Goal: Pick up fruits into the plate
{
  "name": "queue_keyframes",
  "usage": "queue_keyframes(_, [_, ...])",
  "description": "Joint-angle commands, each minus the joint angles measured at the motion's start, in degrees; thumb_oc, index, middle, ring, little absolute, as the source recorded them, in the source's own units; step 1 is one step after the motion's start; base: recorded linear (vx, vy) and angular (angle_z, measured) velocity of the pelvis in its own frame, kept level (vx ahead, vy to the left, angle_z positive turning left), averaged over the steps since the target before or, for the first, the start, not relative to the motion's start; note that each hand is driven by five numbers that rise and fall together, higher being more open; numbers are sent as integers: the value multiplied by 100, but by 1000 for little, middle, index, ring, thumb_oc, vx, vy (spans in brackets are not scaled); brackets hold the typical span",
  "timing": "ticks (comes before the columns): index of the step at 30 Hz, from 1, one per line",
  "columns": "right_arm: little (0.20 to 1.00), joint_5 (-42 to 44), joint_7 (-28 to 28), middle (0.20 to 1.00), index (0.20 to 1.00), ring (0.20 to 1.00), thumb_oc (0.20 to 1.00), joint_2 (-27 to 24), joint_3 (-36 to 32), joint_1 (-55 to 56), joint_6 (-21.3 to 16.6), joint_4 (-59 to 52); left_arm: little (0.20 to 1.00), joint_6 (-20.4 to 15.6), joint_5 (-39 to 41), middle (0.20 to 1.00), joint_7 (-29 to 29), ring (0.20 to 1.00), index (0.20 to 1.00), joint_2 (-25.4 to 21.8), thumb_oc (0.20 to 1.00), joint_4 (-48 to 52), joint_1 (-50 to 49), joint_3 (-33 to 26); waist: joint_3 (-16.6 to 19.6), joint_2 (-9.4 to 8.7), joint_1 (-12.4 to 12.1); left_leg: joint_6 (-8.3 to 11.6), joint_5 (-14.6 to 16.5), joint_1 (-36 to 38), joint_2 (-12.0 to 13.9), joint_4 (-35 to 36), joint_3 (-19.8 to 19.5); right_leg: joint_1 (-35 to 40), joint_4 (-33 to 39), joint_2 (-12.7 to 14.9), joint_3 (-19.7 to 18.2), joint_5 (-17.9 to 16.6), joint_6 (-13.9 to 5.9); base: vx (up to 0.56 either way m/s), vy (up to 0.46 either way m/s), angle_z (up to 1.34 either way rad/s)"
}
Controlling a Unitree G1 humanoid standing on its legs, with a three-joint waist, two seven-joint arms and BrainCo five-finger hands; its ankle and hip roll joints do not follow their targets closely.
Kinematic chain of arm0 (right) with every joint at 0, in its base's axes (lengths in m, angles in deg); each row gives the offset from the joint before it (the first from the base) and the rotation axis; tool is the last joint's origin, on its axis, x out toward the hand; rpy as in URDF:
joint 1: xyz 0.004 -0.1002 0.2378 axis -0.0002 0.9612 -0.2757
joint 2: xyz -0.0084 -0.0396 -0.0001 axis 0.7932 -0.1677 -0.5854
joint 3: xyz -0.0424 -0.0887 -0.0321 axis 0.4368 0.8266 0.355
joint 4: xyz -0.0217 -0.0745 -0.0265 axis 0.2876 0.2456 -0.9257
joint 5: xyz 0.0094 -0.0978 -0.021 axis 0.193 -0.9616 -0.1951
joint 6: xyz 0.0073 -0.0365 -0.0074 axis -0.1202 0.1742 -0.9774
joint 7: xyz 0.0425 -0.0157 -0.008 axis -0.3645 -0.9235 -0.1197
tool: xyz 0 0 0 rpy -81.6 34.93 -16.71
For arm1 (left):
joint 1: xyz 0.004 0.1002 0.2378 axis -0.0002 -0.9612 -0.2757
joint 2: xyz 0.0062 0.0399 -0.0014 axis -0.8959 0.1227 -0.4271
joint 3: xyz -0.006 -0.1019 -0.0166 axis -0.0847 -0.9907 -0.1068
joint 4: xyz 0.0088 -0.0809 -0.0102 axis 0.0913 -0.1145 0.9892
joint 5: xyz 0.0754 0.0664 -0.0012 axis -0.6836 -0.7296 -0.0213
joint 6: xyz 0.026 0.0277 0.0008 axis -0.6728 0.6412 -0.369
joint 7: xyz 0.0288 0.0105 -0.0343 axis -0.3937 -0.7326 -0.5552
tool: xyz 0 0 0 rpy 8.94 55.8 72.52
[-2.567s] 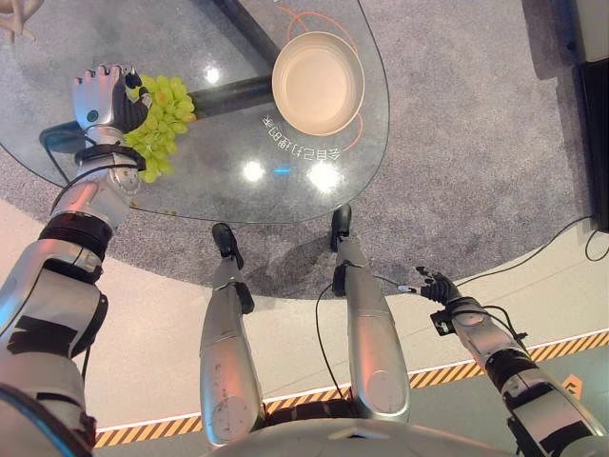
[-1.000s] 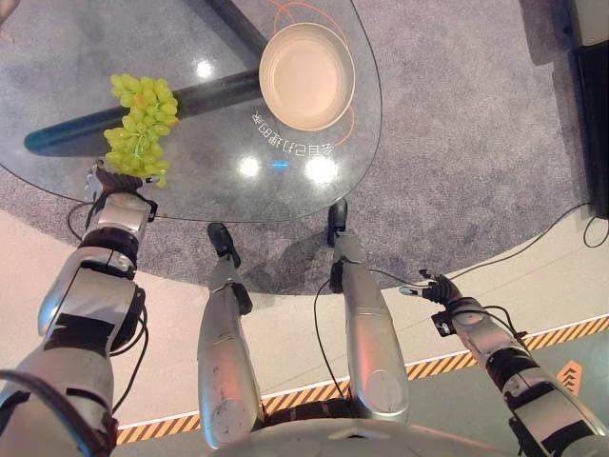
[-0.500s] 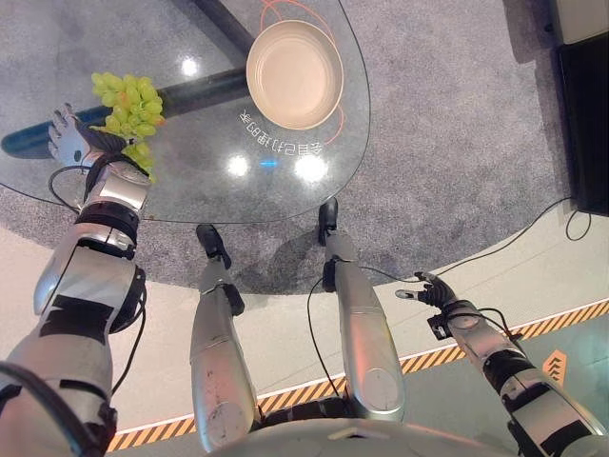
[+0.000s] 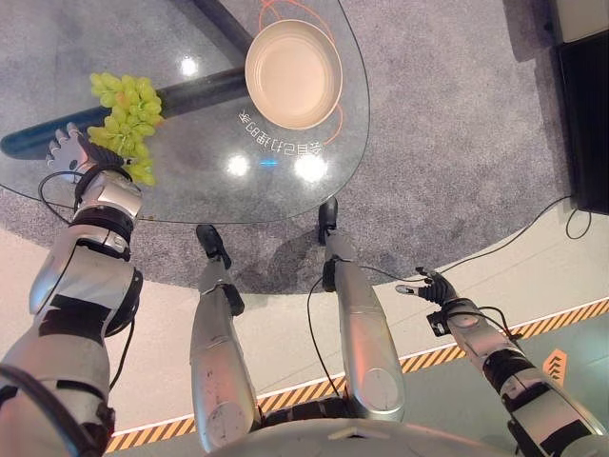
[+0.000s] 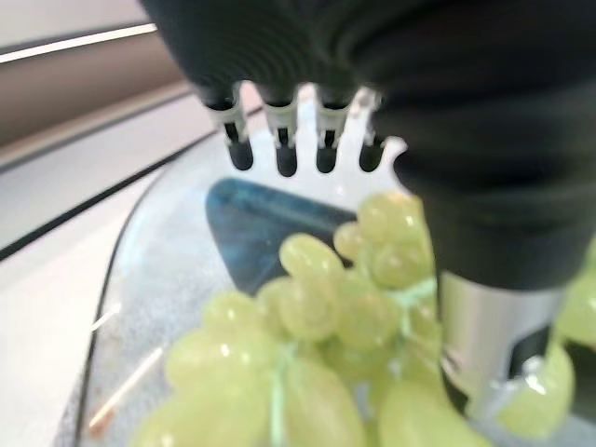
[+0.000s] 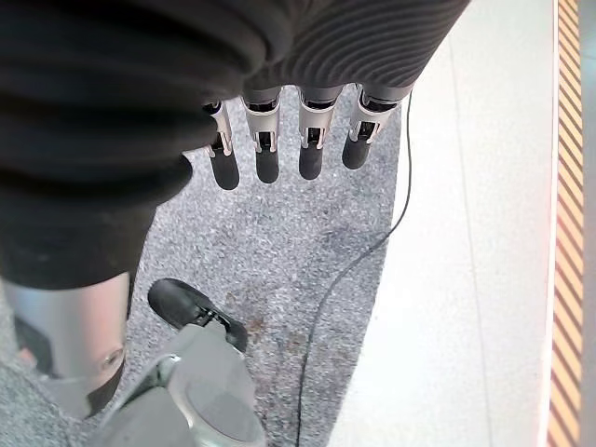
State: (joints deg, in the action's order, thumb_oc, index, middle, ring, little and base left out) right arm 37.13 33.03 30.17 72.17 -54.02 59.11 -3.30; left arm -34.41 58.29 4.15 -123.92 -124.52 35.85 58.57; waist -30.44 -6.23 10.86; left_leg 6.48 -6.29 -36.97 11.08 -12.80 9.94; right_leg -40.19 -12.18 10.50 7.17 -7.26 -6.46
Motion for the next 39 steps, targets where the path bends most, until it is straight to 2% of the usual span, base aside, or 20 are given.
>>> queue_keyframes(1, [1000,99,168,1000,1000,1000,1000,-73,-92,198,139,-104,1000,113,-46,1000,299,1000,1000,-322,1000,-358,161,66,65,-187,50,-54,916,-334,-288,-838,190,-46,-625,-508,93,729,154,76,14,-1])
queue_keyframes(6, [1000,-6,196,1000,1000,1000,1000,-73,-127,220,182,-186,1000,7,306,1000,574,1000,1000,-210,1000,-310,79,93,65,-154,72,-71,962,-373,-280,-895,200,-92,-667,-505,69,751,153,3,3,-1])
queue_keyframes(12, [1000,-81,227,1000,1000,1000,1000,-37,-35,168,263,-184,1000,-414,722,1000,179,1000,1000,-163,1000,-230,160,53,65,-180,100,-64,963,-449,-264,-933,198,-137,-688,-549,22,771,180,0,0,0])
queue_keyframes(13, [1000,-90,225,1000,1000,1000,1000,-35,-13,187,261,-159,1000,-599,871,1000,131,1000,1000,-155,1000,-155,206,18,65,-194,106,-65,969,-482,-256,-955,190,-170,-716,-564,7,779,186,0,0,0])
queue_keyframes(16, [1000,-63,255,1000,1000,1000,1000,-31,6,253,276,-170,1000,-742,1222,1000,213,1000,1000,-115,1000,18,236,-27,65,-211,112,-73,978,-529,-257,-973,173,-213,-737,-588,-10,785,189,0,0,0])
queue_keyframes(22, [1000,-78,281,1000,1000,1000,1000,6,-11,296,200,-146,1000,-658,1185,1000,192,1000,1000,25,1000,94,249,-4,65,-227,120,-79,1002,-602,-257,-1014,146,-275,-761,-599,-4,781,179,0,0,0])
queue_keyframes(25, [1000,-50,319,1000,1000,1000,1000,21,18,254,167,-182,1000,-504,1054,1000,213,1000,1000,76,1000,-39,318,43,65,-265,132,-69,994,-643,-242,-1021,140,-309,-753,-605,3,764,175,-3,-11,1])
queue_keyframes(26, [1000,-24,345,1000,1000,1000,1000,22,36,238,157,-211,573,-460,956,573,266,573,573,80,573,-114,350,85,65,-286,136,-62,991,-681,-224,-1040,136,-336,-760,-601,12,759,171,0,0,0])
queue_keyframes(27, [1000,-23,356,1000,1000,1000,1000,24,37,238,155,-224,429,-440,928,429,277,429,429,82,429,-127,352,91,65,-290,138,-61,992,-687,-221,-1044,137,-343,-763,-601,14,757,169,-10,-35,0])
queue_keyframes(28, [1000,-14,374,1000,1000,1000,1000,28,44,229,150,-250,200,-420,815,200,328,200,200,95,200,-194,373,125,65,-314,149,-56,991,-699,-201,-1056,140,-349,-762,-597,21,747,161,-9,-33,0])
queue_keyframes(39, [1000,86,565,1000,1000,1000,1000,31,37,129,33,-338,200,130,-198,200,601,200,200,205,200,-680,459,509,65,-392,188,-25,1001,-730,-113,-1117,175,-360,-762,-570,82,717,138,-3,-4,-1])
